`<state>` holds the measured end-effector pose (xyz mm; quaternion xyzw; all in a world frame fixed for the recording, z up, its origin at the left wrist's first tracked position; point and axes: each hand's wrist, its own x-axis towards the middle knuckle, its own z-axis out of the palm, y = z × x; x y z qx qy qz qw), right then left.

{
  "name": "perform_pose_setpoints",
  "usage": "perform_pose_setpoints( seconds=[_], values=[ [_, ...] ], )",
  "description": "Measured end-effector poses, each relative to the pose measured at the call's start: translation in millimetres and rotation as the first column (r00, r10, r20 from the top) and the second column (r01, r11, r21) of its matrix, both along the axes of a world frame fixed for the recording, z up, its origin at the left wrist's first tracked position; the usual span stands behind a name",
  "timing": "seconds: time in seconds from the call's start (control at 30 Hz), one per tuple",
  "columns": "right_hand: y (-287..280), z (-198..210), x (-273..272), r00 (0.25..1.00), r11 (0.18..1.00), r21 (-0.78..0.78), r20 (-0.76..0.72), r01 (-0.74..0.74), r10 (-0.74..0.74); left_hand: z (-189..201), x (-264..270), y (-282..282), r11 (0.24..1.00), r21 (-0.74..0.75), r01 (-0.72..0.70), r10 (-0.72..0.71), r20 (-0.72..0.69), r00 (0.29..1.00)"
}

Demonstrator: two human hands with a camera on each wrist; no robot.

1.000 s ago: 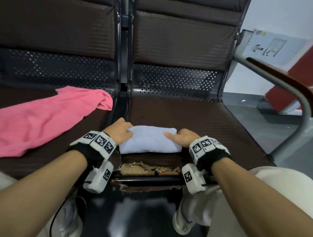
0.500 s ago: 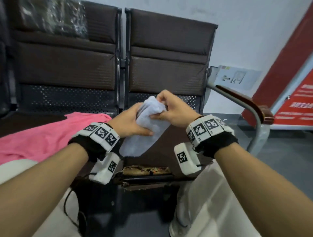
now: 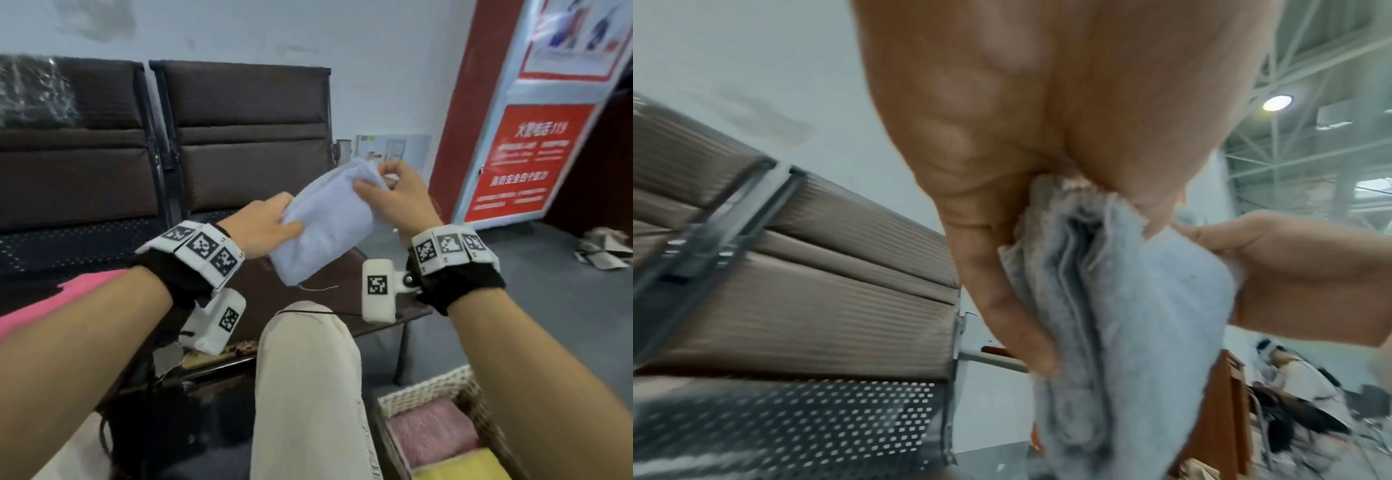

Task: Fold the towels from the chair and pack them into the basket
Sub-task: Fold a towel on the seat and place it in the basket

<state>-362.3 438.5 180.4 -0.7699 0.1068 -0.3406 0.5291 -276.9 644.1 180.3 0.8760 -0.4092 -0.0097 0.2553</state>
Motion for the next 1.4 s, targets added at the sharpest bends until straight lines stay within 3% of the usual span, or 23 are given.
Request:
perform_pose_setpoints(
  seconds=[0.13, 0.27, 0.43, 0.7, 0.83, 1.07, 1.23, 1.4],
  values=[
    [-35, -21, -4, 0.993, 0.984, 0.157, 0.064, 0.087, -0.098, -4, -5, -58, 0.995, 0.102, -0.002, -0.005, 0.077, 0.997],
    [-57, -21, 13, 0.991, 0.990, 0.109, 0.081, 0.094, -0.103, -14, 10, -89, 0.994, 0.088, -0.057, 0.052, 0.066, 0.997],
    [-86, -8, 33, 0.974, 0.987, 0.094, 0.179, 0.127, -0.142, -11, 25, -125, 0.997, -0.032, -0.065, 0.066, 0.055, 0.996],
    [-118, -13, 33, 0.957, 0.987, 0.081, 0.245, 0.138, -0.154, -13, 33, -167, 0.999, -0.020, -0.038, 0.039, 0.041, 0.998],
    [-120, -43, 14, 0.975, 0.983, 0.061, 0.130, 0.172, -0.178, -25, 27, -169, 0.982, 0.175, 0.075, -0.076, -0.001, 0.997],
    [-128, -118, -76, 0.965, 0.959, 0.108, -0.055, 0.261, -0.257, -76, -36, -177, 0.865, 0.394, 0.312, -0.252, -0.196, 0.948],
    [-133, -168, -151, 0.941, 0.957, 0.116, -0.245, 0.267, -0.233, -128, -96, -194, 0.709, 0.527, 0.469, -0.345, -0.321, 0.882],
    [-136, -233, -221, 0.834, 0.937, 0.118, -0.501, 0.328, -0.229, -200, -145, -209, 0.552, 0.566, 0.612, -0.424, -0.441, 0.791]
  ],
)
